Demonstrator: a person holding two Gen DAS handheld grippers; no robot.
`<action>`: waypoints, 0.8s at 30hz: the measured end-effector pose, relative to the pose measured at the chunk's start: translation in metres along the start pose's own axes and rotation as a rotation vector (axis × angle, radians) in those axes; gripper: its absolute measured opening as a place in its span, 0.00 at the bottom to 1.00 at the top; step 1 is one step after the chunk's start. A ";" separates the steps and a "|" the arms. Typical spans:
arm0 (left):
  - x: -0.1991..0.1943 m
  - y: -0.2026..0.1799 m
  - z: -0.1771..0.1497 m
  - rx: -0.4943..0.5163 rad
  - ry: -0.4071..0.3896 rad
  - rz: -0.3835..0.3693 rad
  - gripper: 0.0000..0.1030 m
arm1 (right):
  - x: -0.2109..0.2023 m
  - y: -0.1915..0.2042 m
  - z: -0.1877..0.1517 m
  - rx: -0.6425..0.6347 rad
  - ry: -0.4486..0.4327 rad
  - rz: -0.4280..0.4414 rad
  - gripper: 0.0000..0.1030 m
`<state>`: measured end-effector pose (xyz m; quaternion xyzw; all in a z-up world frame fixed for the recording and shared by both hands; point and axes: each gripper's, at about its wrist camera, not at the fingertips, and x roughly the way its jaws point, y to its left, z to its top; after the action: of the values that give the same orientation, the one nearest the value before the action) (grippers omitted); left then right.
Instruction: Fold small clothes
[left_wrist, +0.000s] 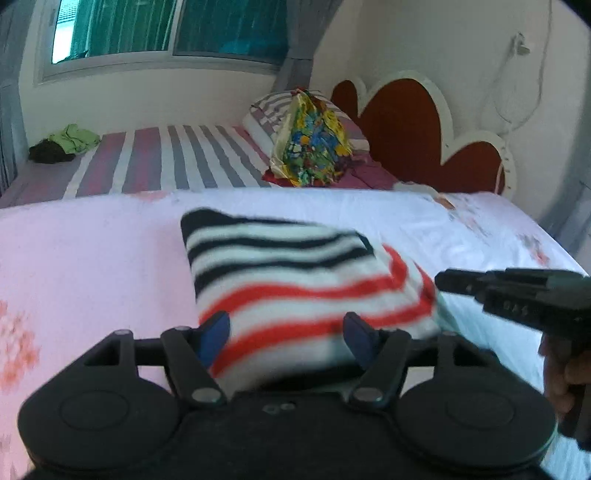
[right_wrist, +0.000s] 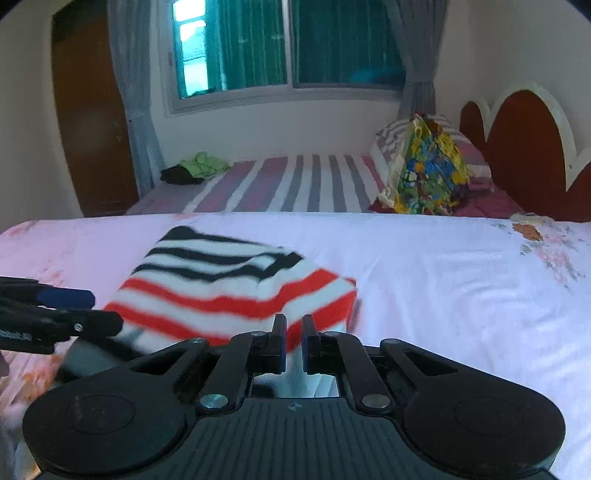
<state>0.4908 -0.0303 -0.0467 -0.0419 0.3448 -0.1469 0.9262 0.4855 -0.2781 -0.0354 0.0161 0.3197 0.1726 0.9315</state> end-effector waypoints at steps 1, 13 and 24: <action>0.008 0.000 0.004 0.000 0.003 0.003 0.63 | 0.005 -0.001 0.003 0.003 0.006 0.000 0.05; 0.039 -0.006 0.000 0.091 0.090 0.061 0.67 | 0.048 0.000 -0.001 -0.035 0.103 -0.055 0.06; 0.034 -0.011 0.000 0.110 0.104 0.125 0.74 | 0.041 0.002 0.000 -0.026 0.103 -0.087 0.24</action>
<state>0.5127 -0.0514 -0.0666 0.0382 0.3858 -0.1096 0.9152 0.5150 -0.2621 -0.0590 -0.0189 0.3652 0.1369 0.9206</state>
